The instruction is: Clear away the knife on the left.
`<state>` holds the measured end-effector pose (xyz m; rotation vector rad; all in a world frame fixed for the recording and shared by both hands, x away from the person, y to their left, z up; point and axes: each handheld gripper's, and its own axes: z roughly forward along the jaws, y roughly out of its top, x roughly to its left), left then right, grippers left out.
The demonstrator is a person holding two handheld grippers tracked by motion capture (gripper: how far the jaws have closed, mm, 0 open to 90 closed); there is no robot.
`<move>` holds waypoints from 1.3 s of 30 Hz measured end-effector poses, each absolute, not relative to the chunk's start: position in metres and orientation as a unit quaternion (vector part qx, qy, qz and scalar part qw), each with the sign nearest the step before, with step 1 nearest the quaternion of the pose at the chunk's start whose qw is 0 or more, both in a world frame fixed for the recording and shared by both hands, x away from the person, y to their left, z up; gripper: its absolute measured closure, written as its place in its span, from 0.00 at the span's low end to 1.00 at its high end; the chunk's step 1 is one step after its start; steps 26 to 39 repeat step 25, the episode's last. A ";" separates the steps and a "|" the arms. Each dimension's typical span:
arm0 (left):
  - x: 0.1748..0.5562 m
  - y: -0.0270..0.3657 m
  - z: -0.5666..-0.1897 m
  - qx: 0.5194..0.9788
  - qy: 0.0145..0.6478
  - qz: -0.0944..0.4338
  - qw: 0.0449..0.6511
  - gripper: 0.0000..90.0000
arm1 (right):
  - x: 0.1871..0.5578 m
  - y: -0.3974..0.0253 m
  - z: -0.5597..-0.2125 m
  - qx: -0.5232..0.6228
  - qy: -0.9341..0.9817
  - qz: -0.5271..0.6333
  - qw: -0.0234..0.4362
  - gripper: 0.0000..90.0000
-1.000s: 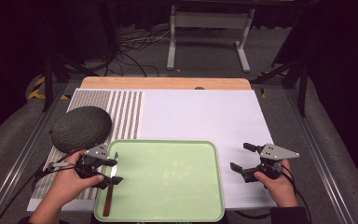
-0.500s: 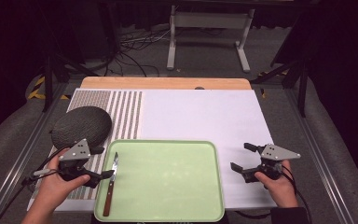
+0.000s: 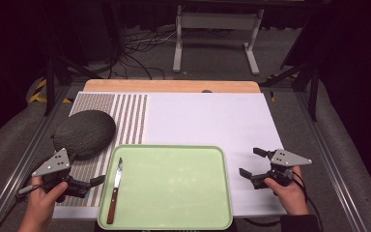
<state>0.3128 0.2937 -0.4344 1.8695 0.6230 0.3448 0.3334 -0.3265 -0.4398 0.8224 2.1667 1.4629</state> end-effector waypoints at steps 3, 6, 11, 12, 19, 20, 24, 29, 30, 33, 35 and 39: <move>0.312 0.297 -0.438 0.780 0.262 0.155 0.547 0.04 | 0.333 -0.326 -0.440 0.294 0.775 0.523 0.199 0.05; 0.310 0.304 -0.444 0.763 0.276 0.172 0.558 0.03 | 0.333 -0.327 -0.440 0.294 0.775 0.524 0.199 0.05; 0.308 0.313 -0.451 0.757 0.284 0.189 0.558 0.03 | 0.333 -0.327 -0.440 0.295 0.774 0.523 0.199 0.05; 0.308 0.315 -0.454 0.759 0.283 0.190 0.555 0.03 | 0.333 -0.327 -0.440 0.295 0.774 0.524 0.199 0.05; 0.308 0.323 -0.463 0.758 0.304 0.192 0.545 0.04 | 0.333 -0.328 -0.440 0.297 0.773 0.525 0.198 0.05; 0.308 0.323 -0.462 0.757 0.305 0.193 0.545 0.04 | 0.333 -0.328 -0.440 0.297 0.773 0.524 0.198 0.05; 0.307 0.319 -0.462 0.766 0.301 0.198 0.532 0.03 | 0.334 -0.328 -0.440 0.297 0.773 0.525 0.198 0.05; 0.307 0.318 -0.462 0.766 0.300 0.197 0.534 0.03 | 0.333 -0.328 -0.440 0.297 0.773 0.525 0.198 0.05; 0.307 0.318 -0.462 0.766 0.300 0.197 0.534 0.03 | 0.333 -0.328 -0.440 0.297 0.773 0.525 0.198 0.05; 0.307 0.318 -0.462 0.766 0.300 0.197 0.534 0.03 | 0.333 -0.328 -0.440 0.297 0.773 0.525 0.198 0.05; 0.307 0.318 -0.462 0.766 0.300 0.197 0.534 0.03 | 0.333 -0.328 -0.440 0.297 0.773 0.525 0.198 0.05; 0.307 0.318 -0.462 0.766 0.300 0.197 0.534 0.03 | 0.333 -0.328 -0.440 0.297 0.773 0.525 0.198 0.05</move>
